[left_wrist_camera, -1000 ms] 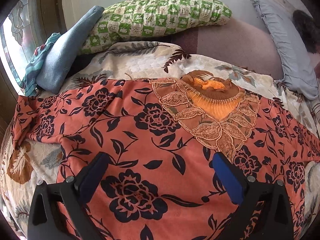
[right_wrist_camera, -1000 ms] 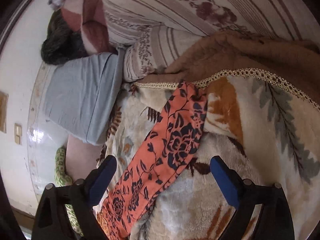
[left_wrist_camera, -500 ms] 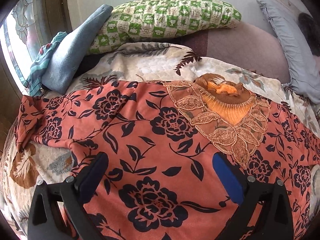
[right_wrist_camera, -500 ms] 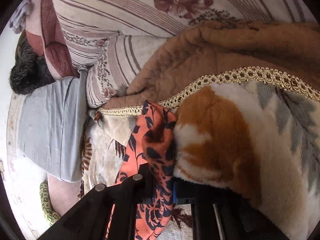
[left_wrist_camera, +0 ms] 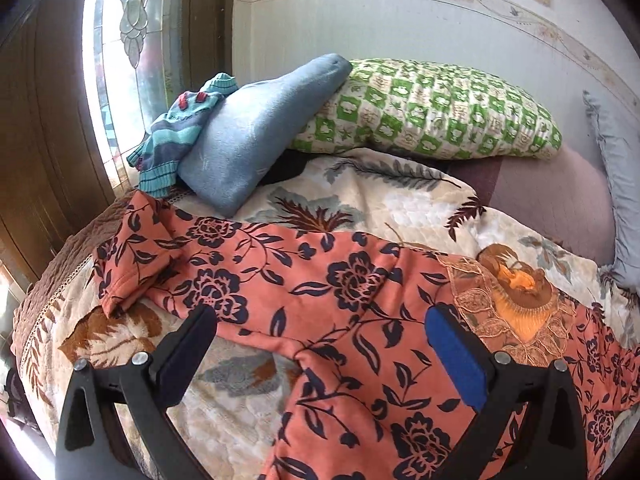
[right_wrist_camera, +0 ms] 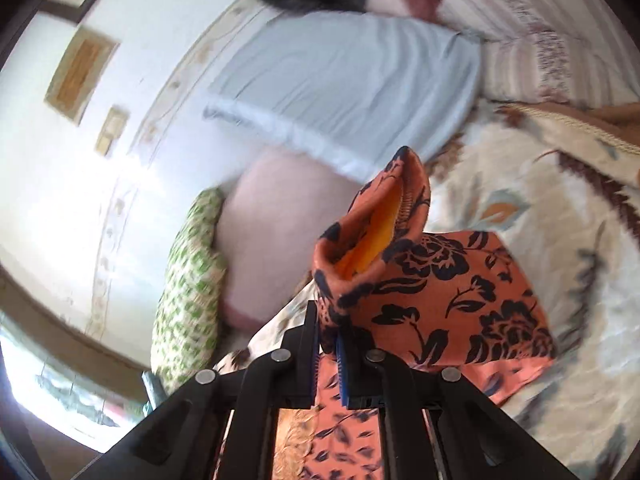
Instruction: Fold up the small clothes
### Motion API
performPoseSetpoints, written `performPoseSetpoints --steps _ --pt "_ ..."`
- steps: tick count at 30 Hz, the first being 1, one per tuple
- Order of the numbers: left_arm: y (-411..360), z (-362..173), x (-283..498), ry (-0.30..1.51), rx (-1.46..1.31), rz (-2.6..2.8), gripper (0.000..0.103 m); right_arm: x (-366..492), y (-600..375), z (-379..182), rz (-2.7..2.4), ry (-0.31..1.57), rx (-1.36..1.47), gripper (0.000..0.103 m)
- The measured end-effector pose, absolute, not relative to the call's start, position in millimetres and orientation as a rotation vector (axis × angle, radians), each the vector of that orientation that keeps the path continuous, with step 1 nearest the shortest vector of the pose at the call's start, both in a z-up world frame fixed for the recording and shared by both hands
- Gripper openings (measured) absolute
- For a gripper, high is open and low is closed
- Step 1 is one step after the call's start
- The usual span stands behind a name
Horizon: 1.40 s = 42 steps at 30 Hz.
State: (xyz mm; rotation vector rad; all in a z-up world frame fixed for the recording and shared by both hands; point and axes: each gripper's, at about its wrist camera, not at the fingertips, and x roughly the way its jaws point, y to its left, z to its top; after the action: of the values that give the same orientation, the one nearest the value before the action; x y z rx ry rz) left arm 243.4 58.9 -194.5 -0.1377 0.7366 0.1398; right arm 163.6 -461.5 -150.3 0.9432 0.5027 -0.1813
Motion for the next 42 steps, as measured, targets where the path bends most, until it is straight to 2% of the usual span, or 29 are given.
performPoseSetpoints --steps 6,12,17,18,19,20,23,29,36,38,40,42 --pt "105 -198 248 0.739 -0.185 0.214 0.103 243 -283 -183 0.104 0.680 0.917 0.008" --pt "135 -201 252 0.740 -0.244 0.274 0.103 293 -159 -252 0.265 0.971 0.961 0.015" --pt "139 -201 254 0.747 -0.249 0.272 0.103 295 -120 -264 0.448 1.019 0.954 0.043" --pt "140 -202 255 0.751 -0.252 0.272 0.103 292 -117 -256 0.471 1.001 0.922 0.052" --pt "139 -202 255 0.755 -0.255 0.272 0.103 289 -119 -247 0.476 0.979 0.892 0.072" --pt "139 -203 255 0.756 -0.257 0.272 0.103 285 -127 -239 0.468 0.943 0.874 0.075" --pt "135 -203 256 0.755 -0.258 0.253 0.103 283 -151 -216 0.420 0.891 0.813 0.075" --pt "95 -207 260 0.757 -0.177 0.088 0.103 240 -249 -219 0.151 0.842 0.747 0.075" --pt "26 -234 281 0.861 -0.122 -0.175 0.102 150 -404 -244 -0.098 0.695 0.973 0.074" --pt "8 -246 293 0.899 -0.129 -0.224 0.096 131 -430 -249 -0.104 0.662 1.012 0.074" --pt "-6 -257 301 0.930 -0.105 -0.229 0.074 124 -444 -253 -0.099 0.654 1.015 0.074" --pt "-17 -268 306 0.969 -0.089 -0.248 0.061 127 -448 -263 -0.059 0.656 1.026 0.072"
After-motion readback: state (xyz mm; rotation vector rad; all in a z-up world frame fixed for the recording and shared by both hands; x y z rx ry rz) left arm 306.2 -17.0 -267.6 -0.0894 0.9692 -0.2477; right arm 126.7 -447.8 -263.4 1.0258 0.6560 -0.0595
